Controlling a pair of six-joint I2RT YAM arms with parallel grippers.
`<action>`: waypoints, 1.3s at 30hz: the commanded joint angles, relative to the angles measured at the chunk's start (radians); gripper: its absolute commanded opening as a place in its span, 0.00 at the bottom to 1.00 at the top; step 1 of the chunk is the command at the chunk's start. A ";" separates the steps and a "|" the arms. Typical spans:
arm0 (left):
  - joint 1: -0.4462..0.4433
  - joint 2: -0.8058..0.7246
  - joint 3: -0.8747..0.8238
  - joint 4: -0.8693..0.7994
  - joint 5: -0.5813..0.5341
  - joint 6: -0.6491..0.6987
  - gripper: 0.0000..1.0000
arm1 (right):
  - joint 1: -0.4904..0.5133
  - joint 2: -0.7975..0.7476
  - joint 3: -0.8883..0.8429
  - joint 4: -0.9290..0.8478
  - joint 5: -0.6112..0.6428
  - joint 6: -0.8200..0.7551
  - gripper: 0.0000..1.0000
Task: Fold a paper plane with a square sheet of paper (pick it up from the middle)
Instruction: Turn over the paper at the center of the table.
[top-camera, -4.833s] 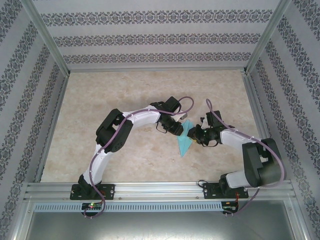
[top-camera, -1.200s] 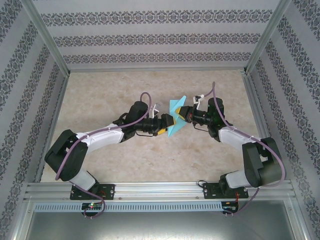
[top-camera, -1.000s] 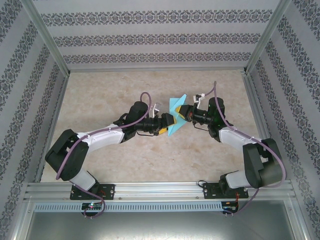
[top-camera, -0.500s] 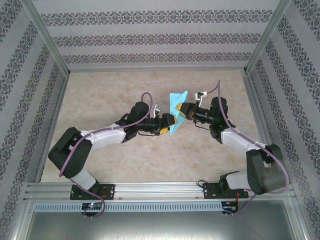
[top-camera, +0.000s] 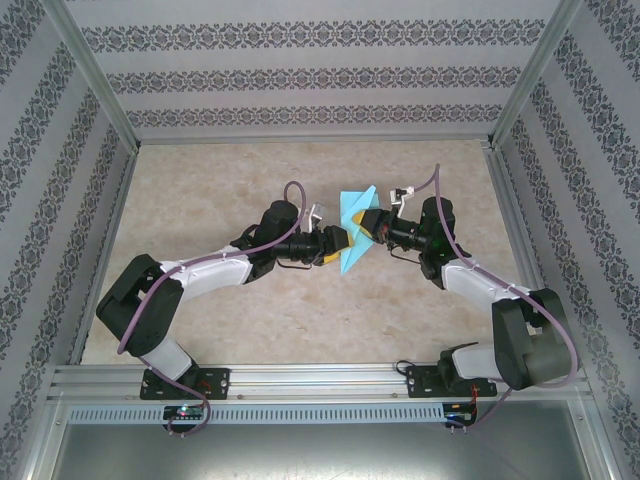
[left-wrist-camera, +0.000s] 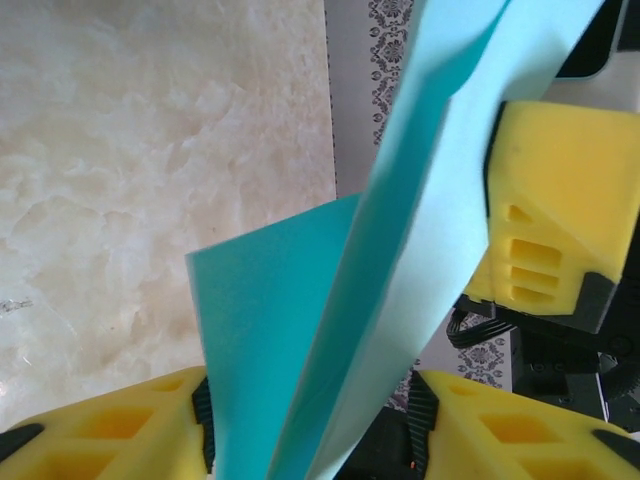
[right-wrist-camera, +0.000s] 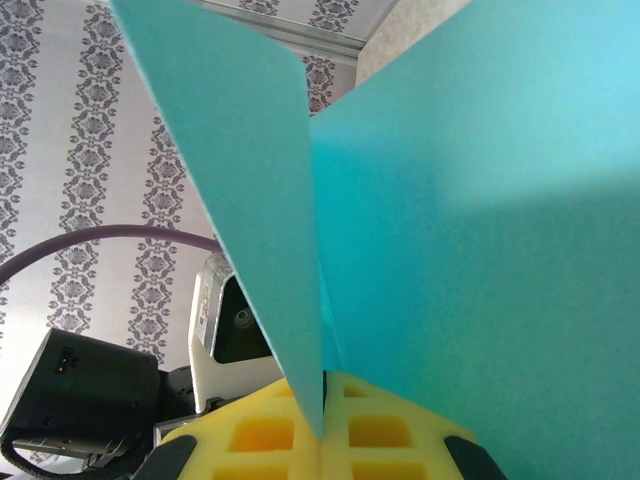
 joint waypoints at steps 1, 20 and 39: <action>-0.007 -0.023 0.032 0.006 0.023 0.033 0.52 | -0.019 0.004 -0.016 0.030 -0.010 -0.004 0.00; -0.002 -0.004 0.062 -0.054 0.043 0.063 0.30 | -0.033 0.010 -0.037 0.066 -0.022 0.018 0.00; 0.042 -0.062 0.215 -0.595 -0.121 0.400 0.10 | -0.069 -0.093 0.001 -0.350 0.051 -0.271 0.52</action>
